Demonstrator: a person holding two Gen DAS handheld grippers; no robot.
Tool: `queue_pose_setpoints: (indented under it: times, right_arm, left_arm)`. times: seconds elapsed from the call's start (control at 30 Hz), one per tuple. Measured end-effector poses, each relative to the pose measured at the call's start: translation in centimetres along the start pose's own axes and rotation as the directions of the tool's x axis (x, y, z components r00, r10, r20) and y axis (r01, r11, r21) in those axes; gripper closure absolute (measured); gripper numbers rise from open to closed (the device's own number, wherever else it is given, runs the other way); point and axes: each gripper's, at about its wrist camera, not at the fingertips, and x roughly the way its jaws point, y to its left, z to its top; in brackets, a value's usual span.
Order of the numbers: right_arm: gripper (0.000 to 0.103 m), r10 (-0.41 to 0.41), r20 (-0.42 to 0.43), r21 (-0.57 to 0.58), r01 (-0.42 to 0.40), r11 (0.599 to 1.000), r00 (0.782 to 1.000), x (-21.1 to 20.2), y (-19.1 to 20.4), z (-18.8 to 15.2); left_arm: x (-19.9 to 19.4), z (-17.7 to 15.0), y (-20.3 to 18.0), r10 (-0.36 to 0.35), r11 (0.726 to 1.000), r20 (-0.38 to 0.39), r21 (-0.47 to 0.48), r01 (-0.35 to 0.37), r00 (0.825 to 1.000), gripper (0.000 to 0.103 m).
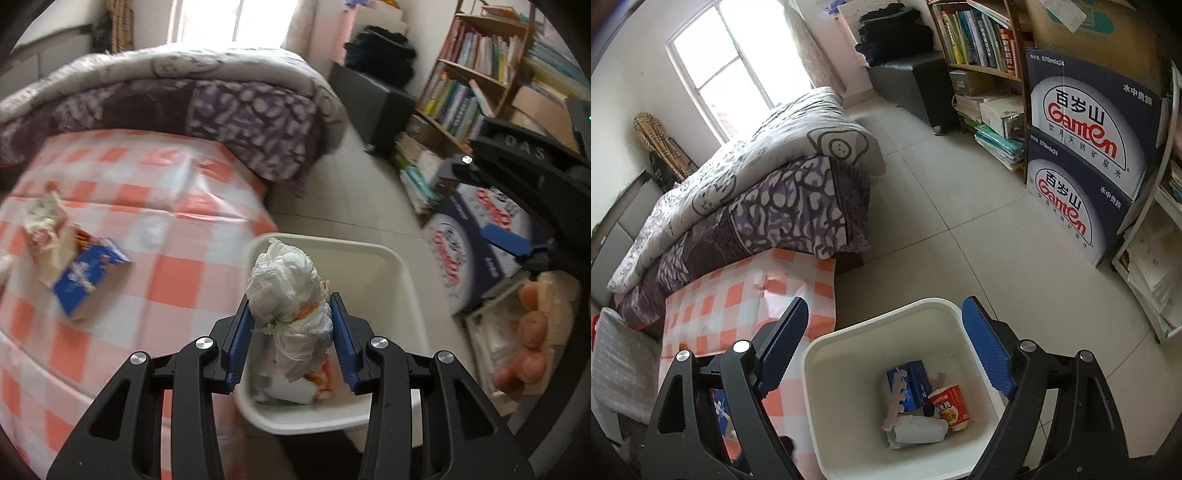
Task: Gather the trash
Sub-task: 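Carry the tissue and pink strip over the white bin and open both tools, then grasp the rolled white diaper with the left tool while the right tool grasps the blue biscuit box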
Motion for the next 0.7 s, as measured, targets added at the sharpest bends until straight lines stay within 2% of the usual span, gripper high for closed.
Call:
queue_pose_setpoints:
  times: [0.1, 0.2, 0.3, 0.43, 0.53, 0.7]
  right_arm:
    - [0.021, 0.013, -0.007, 0.020, -0.013, 1.000, 1.000, 0.0, -0.2, 0.1]
    - [0.020, 0.034, -0.021, 0.025, -0.033, 0.999, 0.999, 0.2, 0.2, 0.0]
    - [0.017, 0.050, -0.037, 0.008, -0.050, 0.999, 0.998, 0.4, 1.1, -0.3]
    - [0.016, 0.077, -0.063, -0.006, -0.077, 0.997, 0.995, 0.7, 2.6, -1.0]
    - [0.016, 0.085, -0.077, -0.037, -0.088, 0.995, 0.993, 0.9, 4.1, -1.6]
    - [0.016, 0.092, -0.111, -0.095, -0.102, 0.990, 0.990, 1.3, 6.7, -3.0]
  left_arm:
    - [0.3, -0.2, 0.0, -0.053, 0.998, -0.017, -0.023, 0.053, 0.998, 0.045]
    - [0.4, -0.3, 0.7, -0.058, 0.998, -0.025, -0.041, 0.057, 0.998, 0.044]
    - [0.0, -0.1, 2.0, -0.020, 0.998, -0.025, -0.059, 0.018, 0.999, 0.041]
    - [-1.1, 0.8, 4.8, 0.072, 0.996, -0.017, -0.058, -0.072, 0.997, 0.039]
    - [-2.0, 1.3, 7.2, 0.158, 0.987, -0.005, -0.033, -0.158, 0.987, 0.038]
    - [-2.9, 1.9, 12.2, 0.232, 0.969, -0.034, -0.079, -0.234, 0.972, 0.037]
